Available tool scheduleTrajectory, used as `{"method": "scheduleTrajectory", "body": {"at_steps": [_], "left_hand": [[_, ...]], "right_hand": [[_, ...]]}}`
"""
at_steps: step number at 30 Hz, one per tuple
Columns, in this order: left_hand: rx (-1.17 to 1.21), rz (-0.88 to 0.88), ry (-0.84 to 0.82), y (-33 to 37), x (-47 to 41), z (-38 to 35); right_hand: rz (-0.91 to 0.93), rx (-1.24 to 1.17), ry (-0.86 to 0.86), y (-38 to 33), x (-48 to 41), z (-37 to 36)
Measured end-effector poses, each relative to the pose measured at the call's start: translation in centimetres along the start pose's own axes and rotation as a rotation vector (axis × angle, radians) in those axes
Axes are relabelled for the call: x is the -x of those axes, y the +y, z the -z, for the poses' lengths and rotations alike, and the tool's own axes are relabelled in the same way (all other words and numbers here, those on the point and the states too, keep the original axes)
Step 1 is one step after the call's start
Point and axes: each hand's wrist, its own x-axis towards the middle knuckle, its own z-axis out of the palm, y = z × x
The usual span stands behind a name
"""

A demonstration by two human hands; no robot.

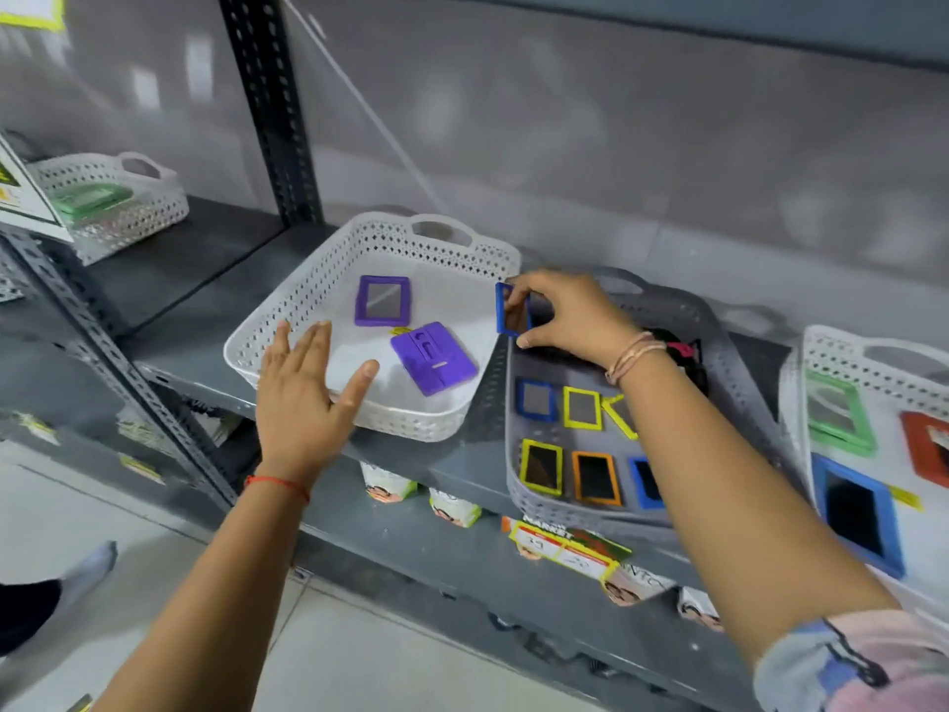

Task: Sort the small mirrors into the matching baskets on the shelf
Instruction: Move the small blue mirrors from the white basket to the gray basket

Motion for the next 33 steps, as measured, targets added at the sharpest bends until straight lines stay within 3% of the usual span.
{"method": "scheduleTrajectory", "body": {"at_steps": [10, 19, 33], "left_hand": [[-0.063, -0.030, -0.018, 0.6, 0.2, 0.4], [-0.134, -0.081, -0.037, 1.9, 0.6, -0.3], [-0.069, -0.078, -0.027, 1.8, 0.8, -0.3]], "right_hand": [[-0.272, 0.024, -0.008, 4.7, 11.5, 4.6], [-0.597, 0.152, -0.265, 7.9, 16.5, 4.9], [-0.624, 0.323, -0.317, 6.7, 17.0, 3.6]]}}
